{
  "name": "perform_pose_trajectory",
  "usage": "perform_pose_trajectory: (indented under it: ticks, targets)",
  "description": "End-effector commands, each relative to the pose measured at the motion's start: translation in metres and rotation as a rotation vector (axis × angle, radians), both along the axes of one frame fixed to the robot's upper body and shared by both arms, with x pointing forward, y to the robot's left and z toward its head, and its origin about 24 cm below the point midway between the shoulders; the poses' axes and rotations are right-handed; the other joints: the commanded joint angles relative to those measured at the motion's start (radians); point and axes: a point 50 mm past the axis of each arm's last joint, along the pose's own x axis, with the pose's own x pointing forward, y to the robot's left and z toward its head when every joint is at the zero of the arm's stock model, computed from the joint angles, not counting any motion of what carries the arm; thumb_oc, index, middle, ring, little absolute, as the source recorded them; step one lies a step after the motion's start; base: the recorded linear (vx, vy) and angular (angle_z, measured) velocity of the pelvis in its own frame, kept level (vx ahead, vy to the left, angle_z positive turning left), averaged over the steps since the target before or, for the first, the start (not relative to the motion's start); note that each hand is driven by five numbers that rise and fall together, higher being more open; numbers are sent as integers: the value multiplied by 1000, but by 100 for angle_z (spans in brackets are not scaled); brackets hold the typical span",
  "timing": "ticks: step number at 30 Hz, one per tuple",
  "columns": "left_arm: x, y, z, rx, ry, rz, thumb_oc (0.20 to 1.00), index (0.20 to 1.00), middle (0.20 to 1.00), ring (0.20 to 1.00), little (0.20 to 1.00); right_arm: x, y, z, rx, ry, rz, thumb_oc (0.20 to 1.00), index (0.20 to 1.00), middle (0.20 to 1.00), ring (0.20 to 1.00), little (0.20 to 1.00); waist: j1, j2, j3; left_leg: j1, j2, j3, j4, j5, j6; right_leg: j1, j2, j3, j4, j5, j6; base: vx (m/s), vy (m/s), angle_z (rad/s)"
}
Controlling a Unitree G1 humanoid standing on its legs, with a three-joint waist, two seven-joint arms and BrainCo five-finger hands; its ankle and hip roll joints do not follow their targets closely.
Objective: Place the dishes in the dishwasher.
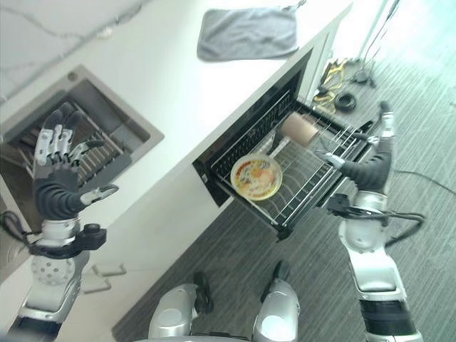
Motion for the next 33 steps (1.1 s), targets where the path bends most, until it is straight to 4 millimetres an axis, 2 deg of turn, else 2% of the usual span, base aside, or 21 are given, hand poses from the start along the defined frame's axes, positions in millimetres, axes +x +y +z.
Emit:
perform_pose_trajectory:
  ticks: [1, 3, 4, 7, 10, 14, 16, 19, 23, 25, 27, 28, 33]
  targets:
    - [-8, -1, 21, -12, -121, -60, 1000, 1000, 1000, 1000, 1000, -12, 0, 23, 50, -242, -16, 1000, 1000, 1000, 1000, 1000, 3, -12, -7, -11, 38, -31, 25, -47, 12, 92, -69, -6, 8, -107, 122, 55, -27, -15]
    - [-10, 3, 20, -8, -108, -52, 1000, 1000, 1000, 1000, 1000, -18, -13, 16, 111, -271, -107, 1000, 1000, 1000, 1000, 1000, -3, -13, -20, 1, 36, -25, 20, -49, 12, 105, -60, 0, -1, -108, 121, 58, -49, -8]
    - [-13, 8, 18, -4, -92, -49, 1000, 1000, 1000, 1000, 1000, -24, -28, 6, 186, -273, -205, 1000, 1000, 1000, 1000, 1000, -7, -14, -32, 11, 32, -19, 16, -54, 14, 118, -53, 2, -13, -107, 121, 47, -69, -5]
    - [-18, 13, 17, 24, -85, -47, 1000, 1000, 1000, 1000, 1000, -35, -52, -18, 331, -255, -344, 1000, 1000, 1000, 1000, 1000, -10, -15, -44, 14, 31, -18, 24, -62, 18, 129, -55, 5, -20, -101, 123, 43, -66, -8]
    - [-20, 20, 13, -24, -24, -80, 1000, 1000, 1000, 1000, 1000, -38, -64, -43, 425, -183, -415, 1000, 1000, 1000, 1000, 1000, -6, -7, -49, 17, 27, -21, 22, -62, 22, 143, -59, -1, -27, -97, 124, 24, -42, -6]
    - [-21, 23, 7, -54, -1, -115, 1000, 1000, 1000, 1000, 1000, -32, -65, -77, 615, -117, -447, 1000, 1000, 1000, 1000, 1000, 17, 9, -46, 16, 11, -32, 6, -52, 27, 155, -59, -16, -34, -97, 124, -13, 3, 4]
    - [-14, 15, 7, -16, 11, -133, 1000, 1000, 1000, 1000, 1000, -22, -63, -101, 734, -71, -463, 1000, 1000, 1000, 1000, 1000, 38, 19, -44, 9, -1, -41, -4, -44, 30, 156, -65, -31, -33, -96, 124, -67, -26, 23]
    - [-3, 5, 10, 20, 10, -157, 1000, 1000, 1000, 1000, 1000, -11, -55, -127, 867, -14, -438, 1000, 1000, 1000, 1000, 1000, 60, 29, -42, 2, -10, -51, -10, -37, 36, 158, -73, -46, -29, -97, 123, -42, -34, 17]
    - [6, 1, 14, 22, 29, -179, 1000, 1000, 1000, 1000, 1000, 2, -42, -151, 944, 98, -327, 1000, 1000, 1000, 1000, 1000, 84, 48, -44, -2, -19, -67, -16, -29, 39, 162, -80, -61, -21, -103, 122, -4, 13, 19]
    - [8, -1, 16, 23, 37, -205, 1000, 1000, 1000, 1000, 1000, 17, -28, -169, 1062, 216, -157, 1000, 1000, 1000, 1000, 1000, 106, 60, -46, -4, -26, -81, -18, -23, 37, 167, -86, -71, -15, -112, 120, 30, 53, 10]
    - [10, -5, 18, 38, 39, -231, 1000, 1000, 1000, 1000, 1000, 29, -18, -177, 1134, 283, -39, 1000, 1000, 1000, 1000, 1000, 126, 65, -45, -6, -29, -93, -17, -20, 34, 172, -95, -85, -10, -115, 116, 64, 33, 26]
    - [15, -13, 22, 67, 45, -294, 1000, 1000, 1000, 1000, 1000, 44, -13, -178, 1205, 308, 25, 1000, 1000, 1000, 1000, 1000, 155, 74, -43, -9, -31, -105, -21, -10, 28, 174, -107, -103, -1, -117, 113, 70, 29, 25]
    - [20, -21, 29, 102, 37, -326, 1000, 1000, 1000, 1000, 1000, 63, -20, -171, 1245, 302, 52, 1000, 1000, 1000, 1000, 1000, 190, 98, -21, -32, -41, -128, -23, 0, 25, 158, -134, -122, 24, -117, 107, 26, 43, 17]
